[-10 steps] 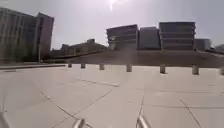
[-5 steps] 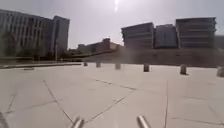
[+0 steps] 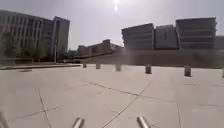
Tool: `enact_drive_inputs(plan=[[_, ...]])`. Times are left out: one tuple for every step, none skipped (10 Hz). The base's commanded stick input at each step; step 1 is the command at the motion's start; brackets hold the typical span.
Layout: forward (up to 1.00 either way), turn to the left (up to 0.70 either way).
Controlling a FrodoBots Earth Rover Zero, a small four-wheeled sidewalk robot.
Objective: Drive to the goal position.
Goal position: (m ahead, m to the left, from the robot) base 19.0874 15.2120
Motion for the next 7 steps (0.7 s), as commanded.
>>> enact_drive_inputs(plan=[[0.70, -0.20], [0.70, -0.06], [0.70, 0.01], [0.70, 0.01], [0.70, 0.01], [0.70, 0.01], [0.70, 0.01]])
